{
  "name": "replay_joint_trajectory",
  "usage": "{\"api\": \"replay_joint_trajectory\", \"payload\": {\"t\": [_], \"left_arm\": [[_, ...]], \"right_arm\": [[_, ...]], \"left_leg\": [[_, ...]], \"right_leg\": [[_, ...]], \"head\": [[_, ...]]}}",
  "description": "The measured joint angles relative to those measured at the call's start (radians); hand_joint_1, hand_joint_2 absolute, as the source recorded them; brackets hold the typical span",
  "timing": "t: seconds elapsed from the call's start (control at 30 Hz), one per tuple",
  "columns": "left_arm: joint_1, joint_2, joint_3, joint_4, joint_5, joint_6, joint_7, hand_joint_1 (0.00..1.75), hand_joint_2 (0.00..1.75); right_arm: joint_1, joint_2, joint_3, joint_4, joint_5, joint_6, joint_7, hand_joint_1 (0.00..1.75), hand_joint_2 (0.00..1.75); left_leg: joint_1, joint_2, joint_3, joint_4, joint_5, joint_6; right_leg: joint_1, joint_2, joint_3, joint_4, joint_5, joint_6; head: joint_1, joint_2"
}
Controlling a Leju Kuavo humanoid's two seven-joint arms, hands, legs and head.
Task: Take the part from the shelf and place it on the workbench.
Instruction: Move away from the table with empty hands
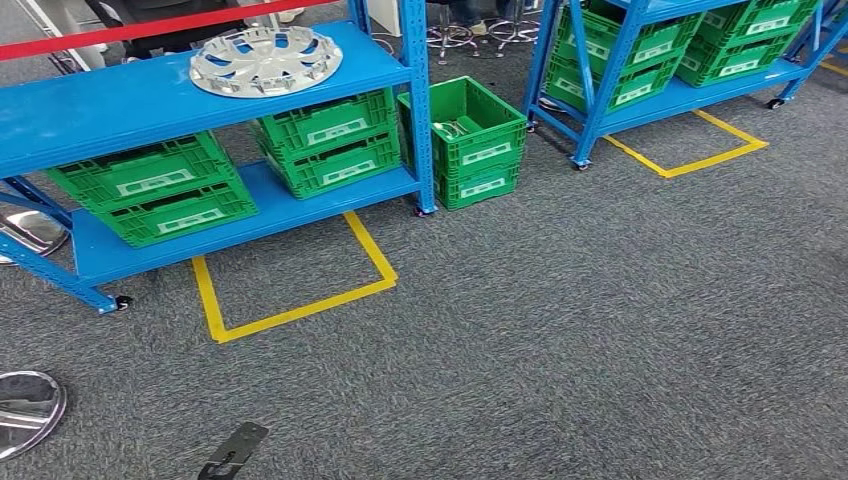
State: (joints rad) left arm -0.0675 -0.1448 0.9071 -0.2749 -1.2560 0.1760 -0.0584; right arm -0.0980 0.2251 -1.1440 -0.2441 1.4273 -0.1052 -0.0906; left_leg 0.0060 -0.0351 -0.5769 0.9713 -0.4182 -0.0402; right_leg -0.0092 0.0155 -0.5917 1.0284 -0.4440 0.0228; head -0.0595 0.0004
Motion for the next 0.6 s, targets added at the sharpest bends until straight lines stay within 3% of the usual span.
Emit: {"api": "replay_joint_trajectory", "payload": {"t": [0.2, 0.33, 0.43, 0.6], "left_arm": [[0.0, 0.0, 0.0, 0.0, -0.001, 0.0, 0.0, 0.0, 1.75], [0.0, 0.0, 0.0, 0.0, -0.005, 0.0, -0.003, 0.0, 1.75], [-0.001, 0.001, 0.001, 0.0, -0.025, 0.0, -0.011, 0.0, 1.75], [-0.002, 0.004, 0.001, 0.0, -0.04, 0.0, -0.014, 0.0, 1.75]], "right_arm": [[0.0, 0.0, 0.0, 0.0, 0.0, 0.0, 0.0, 0.0, 1.75], [0.0, 0.0, 0.0, 0.0, 0.001, 0.0, 0.002, 0.0, 0.0], [-0.001, 0.0, -0.004, 0.0, -0.007, 0.008, 0.006, 0.0, 0.0], [-0.001, 0.0, -0.006, 0.0, -0.002, 0.009, 0.011, 0.0, 0.0]], "left_leg": [[0.0, 0.0, 0.0, 0.0, 0.0, 0.0], [0.0, 0.0, 0.0, 0.0, 0.0, 0.0], [-0.001, 0.0, 0.0, 0.001, -0.001, 0.001], [-0.004, 0.0, -0.003, 0.009, -0.007, 0.014]], "right_leg": [[0.0, 0.0, 0.0, 0.0, 0.0, 0.0], [0.0, 0.0, 0.0, 0.0, 0.0, 0.0], [-0.001, 0.0, 0.0, -0.001, 0.0, 0.001], [-0.005, 0.0, 0.001, -0.002, 0.001, 0.007]], "head": [[0.0, 0.0], [0.0, 0.0], [0.0, 0.0], [0.0, 0.0]]}}
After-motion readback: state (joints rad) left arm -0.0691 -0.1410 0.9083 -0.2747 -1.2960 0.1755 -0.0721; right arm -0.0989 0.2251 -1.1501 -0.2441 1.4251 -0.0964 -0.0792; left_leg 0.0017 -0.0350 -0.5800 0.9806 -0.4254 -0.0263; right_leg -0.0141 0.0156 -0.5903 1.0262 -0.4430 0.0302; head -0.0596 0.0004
